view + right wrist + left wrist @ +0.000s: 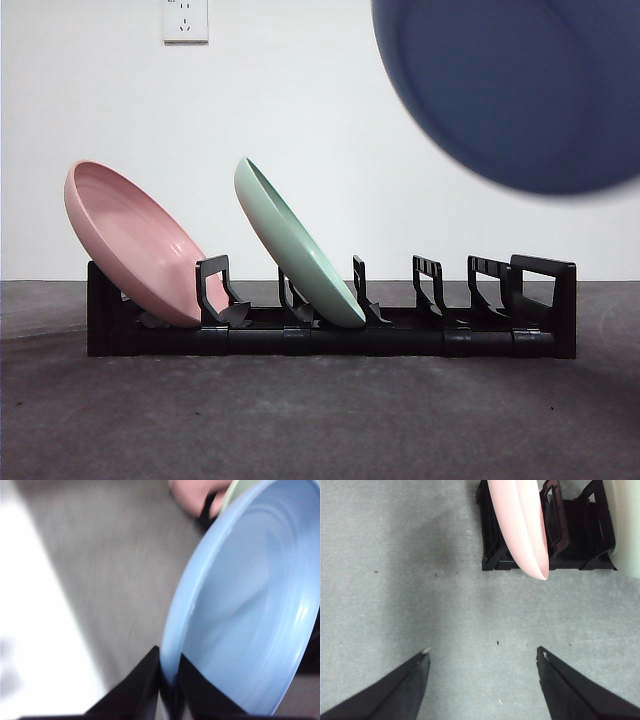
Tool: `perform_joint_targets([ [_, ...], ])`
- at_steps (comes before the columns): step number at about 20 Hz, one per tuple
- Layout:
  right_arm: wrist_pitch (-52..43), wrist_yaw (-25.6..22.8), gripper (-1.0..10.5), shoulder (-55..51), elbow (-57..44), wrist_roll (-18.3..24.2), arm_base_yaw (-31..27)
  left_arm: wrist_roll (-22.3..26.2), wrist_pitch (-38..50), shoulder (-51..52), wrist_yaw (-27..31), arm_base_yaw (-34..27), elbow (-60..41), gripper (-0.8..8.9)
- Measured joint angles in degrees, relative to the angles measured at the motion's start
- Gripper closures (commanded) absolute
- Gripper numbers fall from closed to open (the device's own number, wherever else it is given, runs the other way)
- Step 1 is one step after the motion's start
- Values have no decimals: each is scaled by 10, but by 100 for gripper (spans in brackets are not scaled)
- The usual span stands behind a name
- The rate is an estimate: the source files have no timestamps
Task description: Place the plate
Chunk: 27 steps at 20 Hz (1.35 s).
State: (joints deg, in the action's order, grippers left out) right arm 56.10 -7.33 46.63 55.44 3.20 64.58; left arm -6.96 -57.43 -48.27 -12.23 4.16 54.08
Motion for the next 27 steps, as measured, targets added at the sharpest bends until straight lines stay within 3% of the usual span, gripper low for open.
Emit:
perform_joint_targets([
  [3,29,-10,932,-7,-64,0,59,0,0,0,0,0,0,472],
  [6,8,-62,932,23,-106,3,128,0,0,0,0,0,0,472],
  [10,-55,-109,932,113,-118,42,182,0,0,0,0,0,0,472],
  [17,-201,-143,932,292,-118,136,174,0,0,0,0,0,0,472],
  [24,-288,-150,932,360,-118,168,116,1,0,0,0,0,0,472],
  [27,-305,-116,927,372,-118,180,94,2,0,0,0,0,0,472],
])
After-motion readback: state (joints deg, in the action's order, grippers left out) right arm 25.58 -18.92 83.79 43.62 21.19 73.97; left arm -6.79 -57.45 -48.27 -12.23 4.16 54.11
